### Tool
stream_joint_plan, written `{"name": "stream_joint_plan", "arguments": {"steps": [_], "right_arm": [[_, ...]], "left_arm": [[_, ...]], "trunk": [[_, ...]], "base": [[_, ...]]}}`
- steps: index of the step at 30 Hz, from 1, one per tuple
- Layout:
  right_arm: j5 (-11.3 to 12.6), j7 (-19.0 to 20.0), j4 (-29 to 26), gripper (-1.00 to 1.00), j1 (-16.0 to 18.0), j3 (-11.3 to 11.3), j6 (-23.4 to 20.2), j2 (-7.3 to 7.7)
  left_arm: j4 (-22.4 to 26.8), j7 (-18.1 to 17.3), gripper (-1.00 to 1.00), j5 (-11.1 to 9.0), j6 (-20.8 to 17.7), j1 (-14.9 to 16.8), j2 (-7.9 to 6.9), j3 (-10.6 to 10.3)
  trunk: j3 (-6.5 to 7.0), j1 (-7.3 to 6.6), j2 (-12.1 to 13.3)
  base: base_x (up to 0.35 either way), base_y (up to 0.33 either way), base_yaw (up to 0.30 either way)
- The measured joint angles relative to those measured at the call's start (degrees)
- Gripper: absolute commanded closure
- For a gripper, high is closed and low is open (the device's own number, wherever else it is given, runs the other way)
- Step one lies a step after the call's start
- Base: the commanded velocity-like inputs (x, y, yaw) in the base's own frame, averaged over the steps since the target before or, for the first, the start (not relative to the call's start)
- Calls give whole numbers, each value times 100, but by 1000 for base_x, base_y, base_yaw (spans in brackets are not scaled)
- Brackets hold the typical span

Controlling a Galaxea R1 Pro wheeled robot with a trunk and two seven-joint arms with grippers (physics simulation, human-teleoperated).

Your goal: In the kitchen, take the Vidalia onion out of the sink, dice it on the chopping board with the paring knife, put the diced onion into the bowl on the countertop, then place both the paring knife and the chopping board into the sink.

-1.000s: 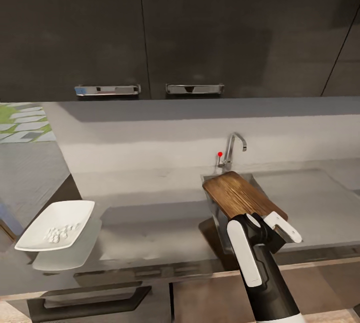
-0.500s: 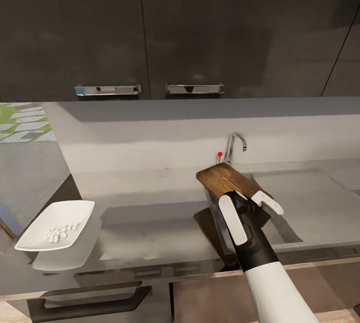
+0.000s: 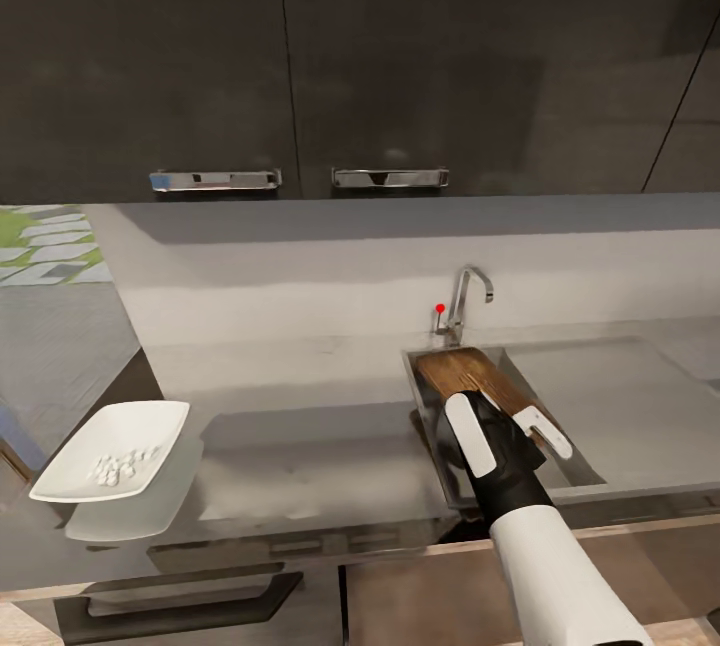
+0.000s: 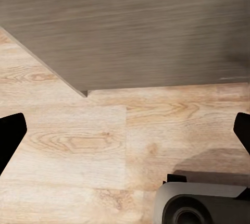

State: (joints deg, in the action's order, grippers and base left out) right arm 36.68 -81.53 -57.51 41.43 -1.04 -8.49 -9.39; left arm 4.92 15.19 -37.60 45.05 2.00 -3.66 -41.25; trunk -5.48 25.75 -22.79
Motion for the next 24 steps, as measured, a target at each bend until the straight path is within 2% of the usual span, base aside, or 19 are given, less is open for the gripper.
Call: {"name": "stream_joint_plan", "arguments": {"steps": [5, 7, 10, 17, 24], "right_arm": [[16, -53, -38, 100, 0, 356, 114, -12], [23, -71, -46, 100, 0, 404, 133, -25], [25, -142, -82, 100, 0, 429, 143, -40], [36, -337, -275, 100, -1, 422, 137, -57], [29, -323, -267, 100, 0, 419, 146, -47]], "left_arm": [[-2, 2, -100, 0, 0, 0, 0, 1], [-5, 1, -100, 0, 0, 0, 0, 0], [-7, 0, -100, 0, 0, 0, 0, -1], [-5, 1, -100, -1, 0, 0, 0, 8], [-2, 0, -100, 0, 0, 0, 0, 1]], "trunk": [[0, 0, 0], [0, 0, 0], [0, -1, -1], [-29, -2, 0], [-92, 0, 0]], "base": [[0, 0, 0], [0, 0, 0], [85, 0, 0], [257, 0, 0], [35, 0, 0]]}}
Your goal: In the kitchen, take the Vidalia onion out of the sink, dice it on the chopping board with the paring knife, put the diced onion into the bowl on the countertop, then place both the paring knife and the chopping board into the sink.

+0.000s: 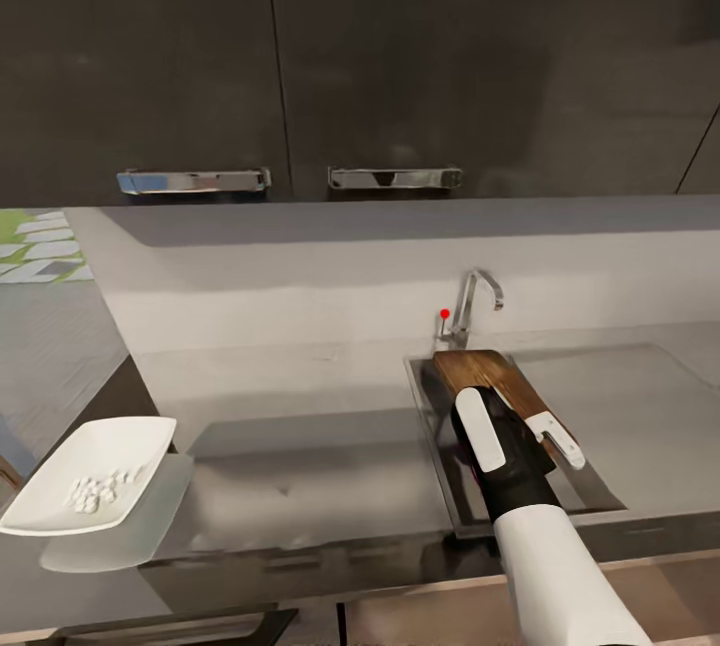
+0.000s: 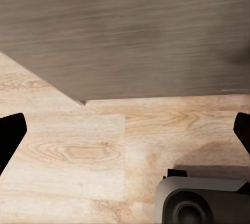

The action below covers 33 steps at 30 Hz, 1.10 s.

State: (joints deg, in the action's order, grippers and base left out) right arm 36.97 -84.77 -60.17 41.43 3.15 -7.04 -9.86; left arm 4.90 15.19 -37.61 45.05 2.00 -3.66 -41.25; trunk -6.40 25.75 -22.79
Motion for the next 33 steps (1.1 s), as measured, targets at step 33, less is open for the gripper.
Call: {"name": "stream_joint_plan", "arguments": {"steps": [33], "right_arm": [[-30, 417, 794, 100, 0, 8, 395, 74]], "left_arm": [[-6, 0, -100, 0, 0, 0, -3, 0]], "trunk": [[-301, 0, -1]], "base": [[25, -29, 0]]}}
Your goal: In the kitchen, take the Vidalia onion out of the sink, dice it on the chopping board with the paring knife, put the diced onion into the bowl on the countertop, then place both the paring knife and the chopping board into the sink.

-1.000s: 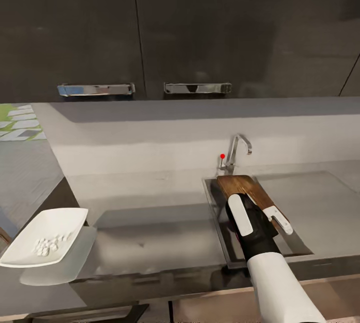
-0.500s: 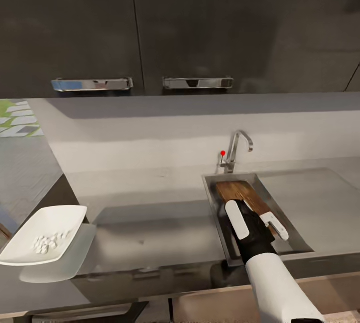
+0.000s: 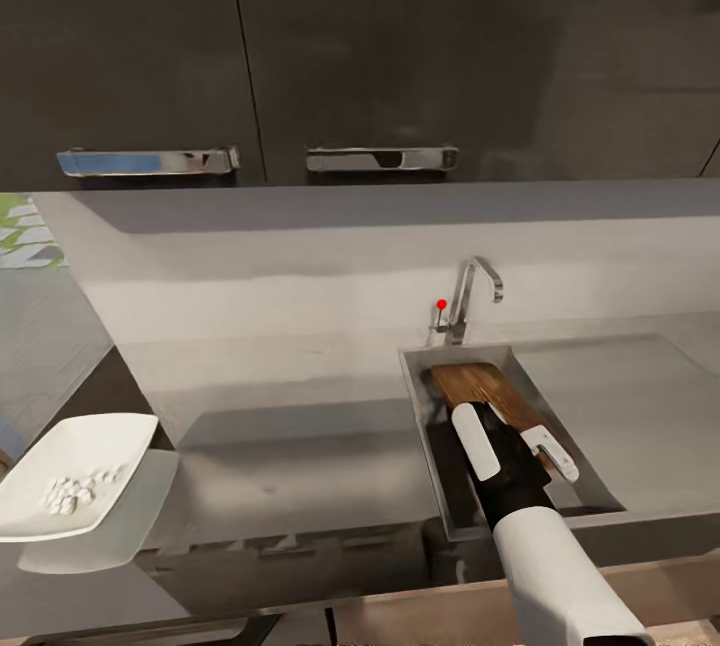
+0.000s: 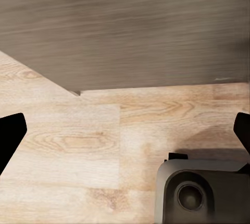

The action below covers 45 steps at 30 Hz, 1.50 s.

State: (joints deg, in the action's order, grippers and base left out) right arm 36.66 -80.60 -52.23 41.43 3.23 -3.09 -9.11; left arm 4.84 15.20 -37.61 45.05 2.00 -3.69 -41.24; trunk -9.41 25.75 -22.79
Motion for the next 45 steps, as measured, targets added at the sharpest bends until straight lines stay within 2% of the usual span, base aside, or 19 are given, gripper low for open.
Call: {"name": "stream_joint_plan", "arguments": {"steps": [23, 27, 37, 38, 45], "right_arm": [[-4, 5, 96, 100, 1, -15, 74, -37], [8, 4, 198, 100, 0, -17, 220, -41], [9, 14, 290, 100, 1, -18, 246, -43], [11, 14, 290, -100, 1, -18, 246, -43], [10, 12, 290, -100, 1, -20, 260, -48]], "left_arm": [[0, 1, -100, 0, 0, 0, 3, 1], [0, 0, -100, -1, 2, 0, -3, -1], [0, 1, -100, 0, 0, 0, -5, 7], [0, 0, -100, 0, 0, 0, -5, 7], [0, 0, -100, 0, 0, 0, -5, 7]], "trunk": [[-206, 0, -1], [-220, 1, 0], [-223, 0, -1], [-223, 0, -1], [-223, 0, -1]], "base": [[95, -76, 0], [-112, 72, 0], [-34, 23, 0], [0, 0, 0], [0, 0, 0]]}}
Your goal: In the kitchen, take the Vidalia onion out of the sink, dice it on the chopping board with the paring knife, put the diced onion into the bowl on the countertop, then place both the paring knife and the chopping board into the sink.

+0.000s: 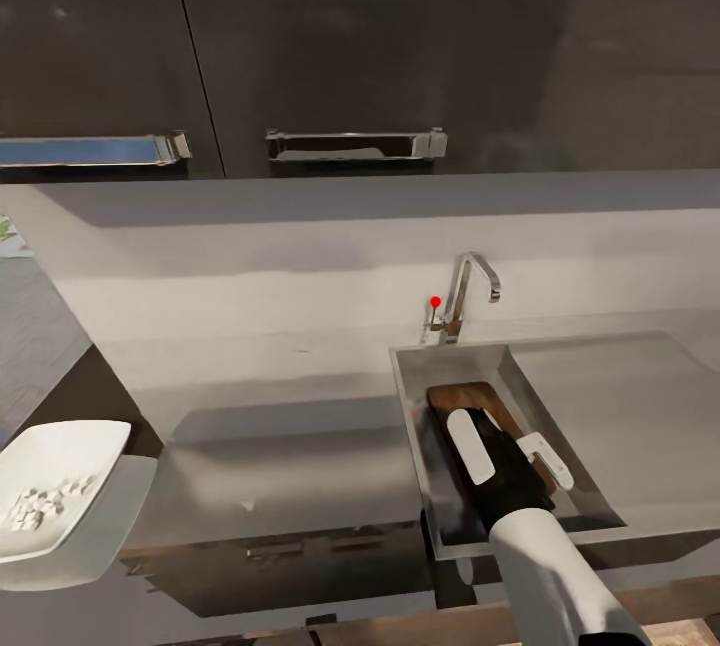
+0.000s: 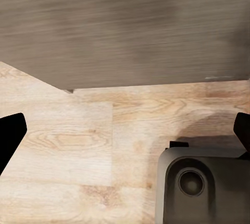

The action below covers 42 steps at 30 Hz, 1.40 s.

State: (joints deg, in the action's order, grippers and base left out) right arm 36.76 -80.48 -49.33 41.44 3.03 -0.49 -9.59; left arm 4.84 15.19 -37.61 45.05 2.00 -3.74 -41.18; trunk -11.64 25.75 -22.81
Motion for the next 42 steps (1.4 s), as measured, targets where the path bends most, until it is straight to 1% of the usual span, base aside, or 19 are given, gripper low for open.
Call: {"name": "stream_joint_plan", "arguments": {"steps": [8, 10, 12, 14, 15, 16, 17, 18, 20, 21, 22, 23, 25, 27, 30, 31, 36, 39, 42], "right_arm": [[-13, 7, -105, -100, 0, -44, 111, -12], [-14, 25, -322, -100, 0, -165, 94, -13], [-23, 58, -969, -100, -2, -598, 10, -11], [-7, 70, -1670, -100, -13, -1078, -255, 9], [7, 94, -2207, -100, -22, -1376, -603, 21], [14, 135, -2589, -100, -31, -1542, -901, 27], [22, 280, -3045, -100, -42, -1715, -1333, 32], [26, 462, -3280, -100, -50, -1789, -1602, 37], [31, 1401, -3582, -100, -102, -1884, -2257, 49], [31, 1598, -3606, -100, -128, -1891, -2349, 54], [23, 1958, -3636, -100, -196, -1900, -2476, 75], [7, 2399, -3662, -100, -292, -1908, -2589, 143], [-15, 2774, -3687, -100, -394, -1924, -2672, 292], [-24, 2890, -3704, -100, -428, -2016, -2687, 369], [-28, 2946, -3713, -100, -450, -2388, -2660, 435], [-28, 2955, -3715, -100, -455, -2546, -2591, 501], [-24, 2964, -3718, -100, -498, -2969, -2185, 810], [-23, 2968, -3722, -100, -562, -3417, -1888, 988], [-17, 2960, -3736, -100, -599, -3928, -1250, 1317]], "left_arm": [[0, 0, -100, 0, 0, 0, 1, -1], [0, 0, -100, 0, 0, 0, 1, -1], [0, -1, -100, 0, 0, 0, 0, -1], [0, 1, -100, 0, 0, 0, -1, -1], [0, 0, -100, 0, 0, 0, -1, -1], [0, 0, -100, 0, 0, 0, -1, 0], [0, -1, -100, 0, 0, 0, -1, -1], [0, 0, -100, 0, 0, 0, -1, -2], [0, -1, -100, 3, -1, 0, -2, -1], [0, -1, -100, 0, 0, 0, -1, -1], [0, 0, -100, 0, 0, 0, -1, -1], [0, 2, -100, 0, 1, 0, -1, 0], [0, 2, -100, 0, 1, 0, -1, 1], [0, 1, -100, 0, 1, 0, -1, 0], [0, 2, -100, -1, 1, 0, -1, 0], [0, 3, -100, -1, 1, 0, -1, 0], [0, 4, -100, -1, 2, 0, -9, 0], [0, 6, -100, -1, 1, 0, -10, 0], [0, 8, -100, 0, 1, 0, -10, 1]], "trunk": [[0, 0, 0], [0, 0, -1], [0, 0, -1], [1, 0, -1], [1, 0, -1], [1, -1, -1], [1, -1, -1], [0, -1, -1], [0, 1, 0], [0, 1, 0], [0, 1, 1], [0, 2, 1], [0, 2, 1], [0, 2, 1], [0, 2, 1], [0, 2, 1], [0, 3, 1], [0, 3, 1], [0, 3, 1]], "base": [[0, 0, 0], [0, 0, 0], [0, 0, 0], [0, 0, 0], [0, 0, 0], [0, 0, 0], [0, 0, 0], [-16, 0, 0], [-92, 10, 0], [-143, 44, 0], [-182, 72, 0], [-197, 83, 0], [-212, 95, 0], [-219, 99, 0], [-227, 103, 0], [-244, 112, 0], [-261, 131, 0], [-269, 143, 0], [-270, 145, 0]]}}
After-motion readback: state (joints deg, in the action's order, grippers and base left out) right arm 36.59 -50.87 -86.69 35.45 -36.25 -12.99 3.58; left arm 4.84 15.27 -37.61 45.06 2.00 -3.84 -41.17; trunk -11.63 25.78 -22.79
